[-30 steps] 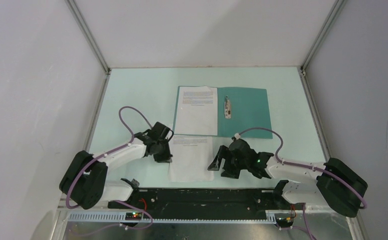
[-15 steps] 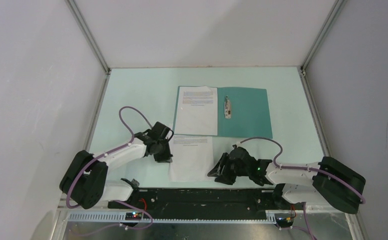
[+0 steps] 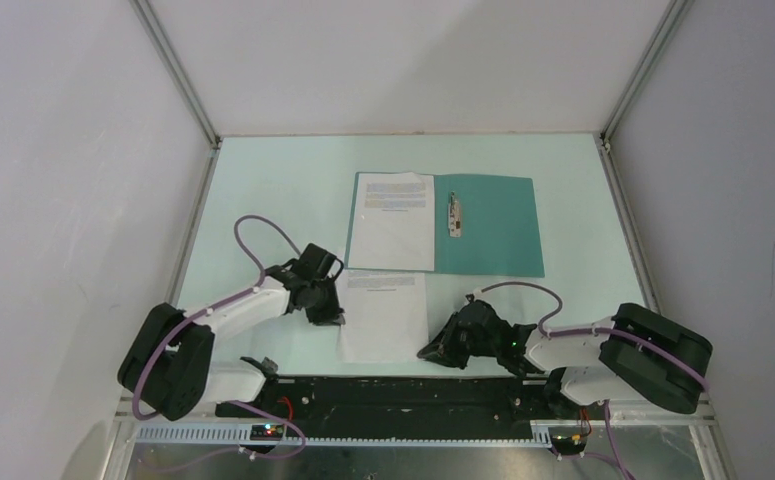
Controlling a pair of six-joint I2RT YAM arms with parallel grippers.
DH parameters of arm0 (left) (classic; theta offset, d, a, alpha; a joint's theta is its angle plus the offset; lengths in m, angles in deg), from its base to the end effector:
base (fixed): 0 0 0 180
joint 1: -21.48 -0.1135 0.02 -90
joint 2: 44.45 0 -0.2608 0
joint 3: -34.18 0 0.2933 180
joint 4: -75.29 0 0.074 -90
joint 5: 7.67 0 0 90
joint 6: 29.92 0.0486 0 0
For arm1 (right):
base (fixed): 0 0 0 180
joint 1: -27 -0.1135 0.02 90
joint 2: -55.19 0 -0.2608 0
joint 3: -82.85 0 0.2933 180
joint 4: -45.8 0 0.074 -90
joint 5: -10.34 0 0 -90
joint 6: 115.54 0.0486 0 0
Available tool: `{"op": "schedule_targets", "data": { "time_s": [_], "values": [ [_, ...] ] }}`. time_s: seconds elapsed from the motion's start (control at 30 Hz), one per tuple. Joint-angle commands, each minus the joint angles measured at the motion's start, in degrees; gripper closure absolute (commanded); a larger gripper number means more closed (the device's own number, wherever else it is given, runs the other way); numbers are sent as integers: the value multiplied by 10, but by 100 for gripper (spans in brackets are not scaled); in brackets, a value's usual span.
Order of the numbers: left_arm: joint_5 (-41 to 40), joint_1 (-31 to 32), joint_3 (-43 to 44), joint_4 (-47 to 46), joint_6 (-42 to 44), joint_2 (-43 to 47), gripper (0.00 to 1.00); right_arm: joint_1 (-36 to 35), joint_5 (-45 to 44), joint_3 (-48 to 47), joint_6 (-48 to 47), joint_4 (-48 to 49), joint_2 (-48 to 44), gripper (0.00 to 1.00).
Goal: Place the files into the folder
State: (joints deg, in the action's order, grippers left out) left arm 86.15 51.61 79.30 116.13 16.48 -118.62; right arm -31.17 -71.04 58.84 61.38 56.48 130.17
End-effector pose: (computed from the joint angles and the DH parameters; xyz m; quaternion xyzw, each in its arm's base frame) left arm 0.2123 -0.1270 0.1070 -0.1096 0.9780 -0.1309 0.1199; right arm 0.1152 0.1994 0.0586 0.1940 0.8843 0.4203 0.0607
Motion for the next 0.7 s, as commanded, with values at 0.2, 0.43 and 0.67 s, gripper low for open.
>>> {"op": "schedule_targets", "data": {
  "time_s": [0.2, 0.43, 0.67],
  "values": [
    [33, -86, -12, 71, 19, 87, 22, 63, -30, -101, -128, -235, -104, 100],
    [160, -134, -20, 53, -12, 110, 1, 101, 19, -208, -187, -314, -155, 100],
    [286, -141, -112, -81, -184, 133, 0, 118, 41, -240, -197, -336, -167, 100]
  ]
}}
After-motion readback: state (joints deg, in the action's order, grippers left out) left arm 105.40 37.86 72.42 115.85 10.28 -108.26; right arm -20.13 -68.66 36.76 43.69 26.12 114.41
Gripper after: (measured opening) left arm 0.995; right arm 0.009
